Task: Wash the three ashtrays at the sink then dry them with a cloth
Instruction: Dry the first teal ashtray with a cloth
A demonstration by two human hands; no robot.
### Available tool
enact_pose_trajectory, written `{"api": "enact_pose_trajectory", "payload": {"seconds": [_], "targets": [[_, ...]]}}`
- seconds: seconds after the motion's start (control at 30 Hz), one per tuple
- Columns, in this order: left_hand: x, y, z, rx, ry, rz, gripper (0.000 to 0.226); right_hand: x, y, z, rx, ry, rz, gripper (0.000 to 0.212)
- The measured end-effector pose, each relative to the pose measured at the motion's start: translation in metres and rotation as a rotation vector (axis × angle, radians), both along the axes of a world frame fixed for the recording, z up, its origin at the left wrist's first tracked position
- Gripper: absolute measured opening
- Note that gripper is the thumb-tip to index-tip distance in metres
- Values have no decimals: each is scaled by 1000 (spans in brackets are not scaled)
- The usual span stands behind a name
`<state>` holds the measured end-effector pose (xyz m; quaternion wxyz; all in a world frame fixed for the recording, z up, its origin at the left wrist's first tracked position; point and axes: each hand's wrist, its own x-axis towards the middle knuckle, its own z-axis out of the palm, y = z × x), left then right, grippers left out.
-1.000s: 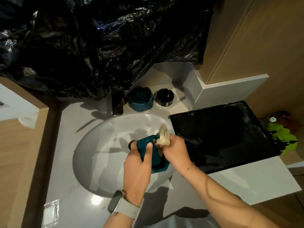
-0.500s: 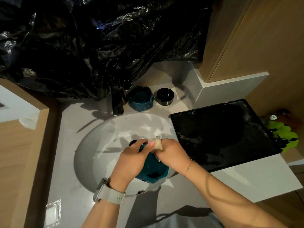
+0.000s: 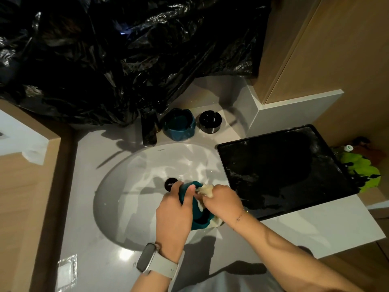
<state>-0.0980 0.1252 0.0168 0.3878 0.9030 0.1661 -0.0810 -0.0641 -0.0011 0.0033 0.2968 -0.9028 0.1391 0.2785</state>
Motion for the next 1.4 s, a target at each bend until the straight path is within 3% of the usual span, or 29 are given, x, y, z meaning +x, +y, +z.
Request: {"api": "enact_pose_trajectory", "payload": {"seconds": [0.07, 0.13, 0.2, 0.27, 0.33, 0.4, 0.53, 0.63, 0.7, 0.87, 0.97, 1.07, 1.17, 1.27, 1.4], "targets": [[1, 3, -1, -9, -22, 26, 39, -1, 7, 1, 76, 16, -28, 29], [7, 5, -1, -24, -60, 87, 39, -6, 18, 1, 382, 179, -307, 19], [12, 7, -1, -57, -95, 148, 39, -9, 27, 2, 747, 344, -595, 24], [15, 6, 0, -139, -113, 193, 37, -8, 27, 2, 943, 355, -678, 29], [16, 6, 4, -227, -106, 197, 31, -5, 27, 6, 935, 274, -670, 27], [17, 10, 9, -261, -91, 140, 24, 0, 22, 6, 751, 133, -584, 19], [25, 26, 13, -351, 62, -75, 25, 7, 3, 4, 292, -132, -149, 14], [31, 26, 11, -481, 150, -133, 17, 10, -3, 15, 160, -180, 22, 20], [32, 23, 11, -589, 143, -59, 14, 10, -6, 21, 264, -151, -23, 28], [33, 13, 15, -760, 176, 283, 16, -11, -26, 36, 1044, 143, -319, 40], [33, 10, 19, -923, 235, 440, 33, -24, -42, 41, 1228, 186, -470, 51], [31, 13, 16, -947, 214, 473, 39, -33, -50, 37, 1210, 182, -505, 62], [29, 8, 16, -899, 222, 457, 37, -34, -40, 38, 1128, 165, -334, 73], [22, -4, 13, -852, 234, 385, 33, -16, -21, 48, 1014, -9, -326, 36], [15, -12, 7, -687, 143, 295, 25, 3, -14, 43, 888, -152, -350, 33]]}}
